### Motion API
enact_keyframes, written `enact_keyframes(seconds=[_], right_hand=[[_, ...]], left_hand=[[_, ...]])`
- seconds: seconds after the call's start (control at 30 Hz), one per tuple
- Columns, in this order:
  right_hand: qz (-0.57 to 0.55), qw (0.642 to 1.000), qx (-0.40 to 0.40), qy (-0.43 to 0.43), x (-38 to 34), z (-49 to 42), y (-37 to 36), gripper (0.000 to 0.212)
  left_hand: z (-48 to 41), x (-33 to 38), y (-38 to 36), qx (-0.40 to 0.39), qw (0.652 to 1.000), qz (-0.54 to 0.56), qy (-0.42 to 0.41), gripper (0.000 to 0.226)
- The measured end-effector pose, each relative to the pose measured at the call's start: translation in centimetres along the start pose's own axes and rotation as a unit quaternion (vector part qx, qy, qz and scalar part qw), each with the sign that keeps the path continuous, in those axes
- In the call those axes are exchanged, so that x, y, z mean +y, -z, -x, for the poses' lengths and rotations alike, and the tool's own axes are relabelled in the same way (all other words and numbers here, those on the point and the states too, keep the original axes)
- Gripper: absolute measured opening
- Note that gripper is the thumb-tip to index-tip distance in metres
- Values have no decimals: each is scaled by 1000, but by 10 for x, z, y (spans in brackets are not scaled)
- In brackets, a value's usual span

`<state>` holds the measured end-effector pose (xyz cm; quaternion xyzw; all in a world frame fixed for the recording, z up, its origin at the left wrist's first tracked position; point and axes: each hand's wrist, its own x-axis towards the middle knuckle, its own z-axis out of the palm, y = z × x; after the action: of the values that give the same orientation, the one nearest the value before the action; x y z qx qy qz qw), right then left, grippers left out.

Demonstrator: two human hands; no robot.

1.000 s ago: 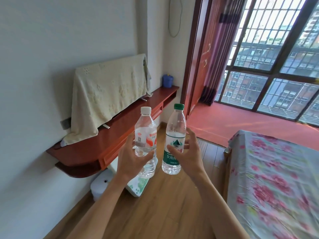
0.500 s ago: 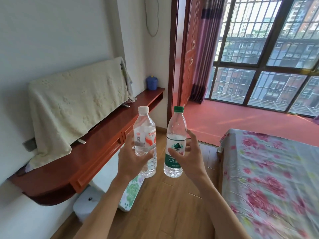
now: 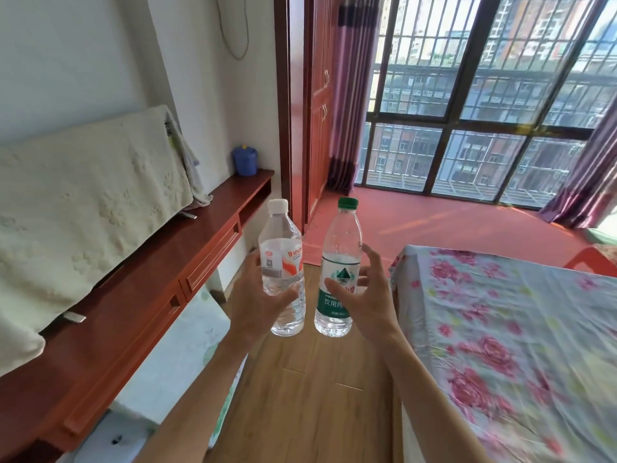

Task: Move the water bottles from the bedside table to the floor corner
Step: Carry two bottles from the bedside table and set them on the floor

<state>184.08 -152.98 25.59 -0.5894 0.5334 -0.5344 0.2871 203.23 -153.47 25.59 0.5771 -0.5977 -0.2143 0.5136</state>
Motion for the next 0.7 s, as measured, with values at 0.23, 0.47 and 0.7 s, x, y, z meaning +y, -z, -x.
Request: enact_keyframes(seconds=[0.23, 0.47, 0.7], right_hand=[[32, 999, 38, 3, 14, -78, -1, 85], [45, 997, 70, 1, 29, -134, -12, 83], [55, 996, 75, -8, 47, -186, -22, 84]], left_hand=[[-82, -14, -39, -53, 998, 16, -19, 63], [-143, -25, -64, -82, 996, 27, -31, 67], [-191, -37, -86, -109, 993, 39, -19, 63]])
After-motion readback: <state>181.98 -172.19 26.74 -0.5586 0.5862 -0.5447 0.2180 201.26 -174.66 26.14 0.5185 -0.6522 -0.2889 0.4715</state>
